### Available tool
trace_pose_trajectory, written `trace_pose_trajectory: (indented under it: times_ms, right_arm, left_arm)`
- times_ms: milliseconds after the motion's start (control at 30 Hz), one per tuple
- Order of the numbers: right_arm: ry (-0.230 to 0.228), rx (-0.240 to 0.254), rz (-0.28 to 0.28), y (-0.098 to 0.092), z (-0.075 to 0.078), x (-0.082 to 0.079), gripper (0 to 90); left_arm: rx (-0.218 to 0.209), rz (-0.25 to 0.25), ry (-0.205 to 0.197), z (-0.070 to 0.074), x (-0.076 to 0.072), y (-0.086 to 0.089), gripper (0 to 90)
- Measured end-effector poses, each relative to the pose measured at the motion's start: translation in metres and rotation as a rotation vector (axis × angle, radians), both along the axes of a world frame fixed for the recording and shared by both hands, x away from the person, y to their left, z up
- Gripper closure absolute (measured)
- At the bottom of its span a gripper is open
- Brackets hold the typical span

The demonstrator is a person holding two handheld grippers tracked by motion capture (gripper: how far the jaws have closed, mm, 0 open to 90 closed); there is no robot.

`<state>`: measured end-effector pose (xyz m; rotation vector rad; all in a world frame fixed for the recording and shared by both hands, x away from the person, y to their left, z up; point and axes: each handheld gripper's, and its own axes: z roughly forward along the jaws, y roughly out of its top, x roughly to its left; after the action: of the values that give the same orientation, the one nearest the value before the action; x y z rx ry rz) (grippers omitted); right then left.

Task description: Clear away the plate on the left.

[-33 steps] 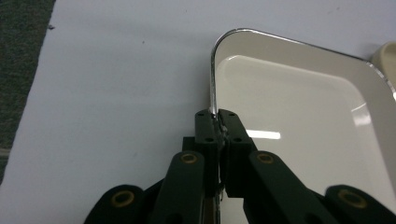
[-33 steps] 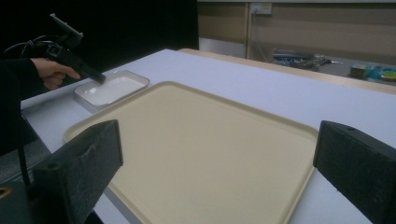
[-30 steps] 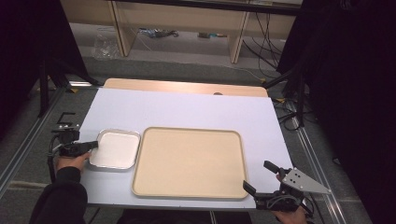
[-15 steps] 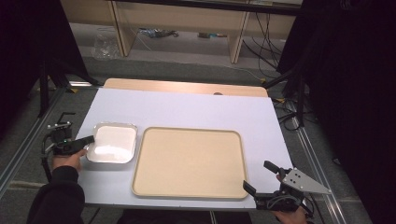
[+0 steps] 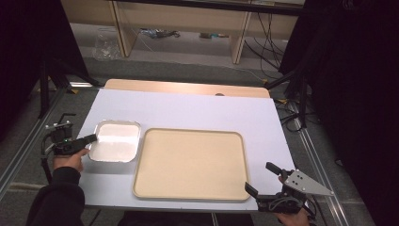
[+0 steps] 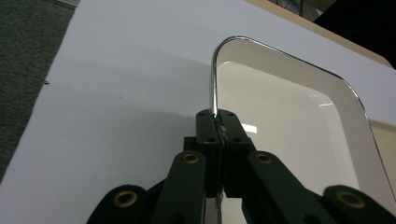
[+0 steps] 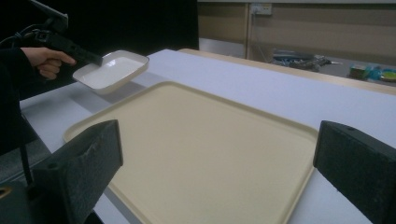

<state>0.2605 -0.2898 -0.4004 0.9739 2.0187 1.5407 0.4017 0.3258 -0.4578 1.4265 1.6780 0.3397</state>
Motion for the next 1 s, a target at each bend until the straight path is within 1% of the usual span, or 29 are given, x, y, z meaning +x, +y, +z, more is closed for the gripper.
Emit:
trace_pose_trajectory:
  times_ms: [33,100,133,200,267,300,367,400,433,467,500,533,567,600,633,667,700,733,800,833,867,933,967,1000]
  right_arm:
    - [-0.003,0.009,0.005,0.001,0.0,0.001,2.0]
    - [-0.002,0.008,0.004,0.001,0.0,0.001,2.0]
    - [-0.003,0.009,0.005,0.001,0.0,0.0,2.0]
    - [0.0,0.0,0.0,0.0,0.0,0.0,2.0]
    - [-0.002,0.003,0.005,0.0,0.0,0.0,2.0]
    - [-0.003,0.007,0.004,0.001,-0.001,0.0,2.0]
    - [-0.004,0.007,0.004,0.001,-0.001,0.001,2.0]
    - [-0.004,0.006,0.004,0.0,-0.001,0.001,2.0]
    - [-0.004,0.006,0.004,0.0,-0.001,0.001,2.0]
    - [-0.003,0.007,0.005,0.001,0.0,0.0,2.0]
    - [-0.003,0.007,0.005,0.001,0.0,0.0,2.0]
    - [-0.003,0.006,0.005,0.001,-0.001,0.0,2.0]
    - [-0.003,0.006,0.005,0.001,-0.001,0.0,2.0]
    - [-0.002,0.007,0.005,0.001,-0.001,0.001,2.0]
    - [-0.002,0.007,0.005,0.001,-0.001,0.001,2.0]
    - [-0.003,0.006,0.005,0.001,-0.001,0.001,2.0]
    - [-0.003,0.007,0.005,0.001,-0.001,0.0,2.0]
    - [-0.002,0.007,0.005,0.001,-0.001,0.001,2.0]
    - [-0.002,0.006,0.004,0.001,-0.001,0.001,2.0]
    - [-0.002,0.006,0.005,0.001,-0.001,0.001,2.0]
    - [-0.003,0.006,0.005,0.0,-0.001,0.001,2.0]
    - [-0.001,0.005,0.01,0.0,-0.001,0.001,2.0]
    - [0.001,0.001,0.008,0.0,0.0,0.0,2.0]
    - [0.002,0.0,0.002,0.0,0.0,0.0,2.0]
  left_arm:
    - [-0.004,-0.008,-0.003,0.001,0.0,-0.002,88.1]
    - [-0.008,-0.027,-0.011,0.002,0.001,-0.006,88.1]
    - [0.003,-0.035,-0.014,0.004,0.001,-0.011,88.1]
    - [0.018,-0.04,-0.024,0.006,0.001,-0.017,88.1]
    - [0.016,-0.045,-0.027,0.007,0.002,-0.02,88.1]
    - [0.018,-0.057,-0.021,0.008,0.002,-0.023,88.1]
    - [0.02,-0.077,-0.023,0.008,0.002,-0.03,88.1]
    - [0.021,-0.099,-0.026,0.009,0.003,-0.037,88.1]
    - [0.021,-0.099,-0.026,0.009,0.003,-0.037,88.1]
    - [0.029,-0.123,-0.026,0.01,0.003,-0.046,88.1]
    - [0.029,-0.123,-0.026,0.01,0.003,-0.046,88.1]
    - [0.028,-0.158,-0.029,0.01,0.003,-0.058,88.1]
    - [0.028,-0.158,-0.029,0.01,0.003,-0.058,88.1]
    - [0.03,-0.189,-0.026,0.008,0.004,-0.069,88.1]
    - [0.03,-0.189,-0.026,0.008,0.004,-0.069,88.1]
    - [0.034,-0.217,-0.021,0.007,0.004,-0.077,88.1]
    - [0.046,-0.256,-0.019,0.005,0.005,-0.089,88.1]
    - [0.051,-0.281,-0.015,0.004,0.005,-0.096,88.1]
    - [0.049,-0.311,-0.014,0.004,0.005,-0.106,88.1]
    - [0.054,-0.334,-0.013,0.005,0.005,-0.111,88.1]
    - [0.044,-0.344,-0.015,0.005,0.005,-0.115,88.1]
    - [0.043,-0.352,-0.013,0.005,0.005,-0.118,88.1]
    - [0.039,-0.378,-0.01,0.004,0.004,-0.127,88.1]
    - [0.046,-0.387,-0.007,0.004,0.004,-0.13,88.1]
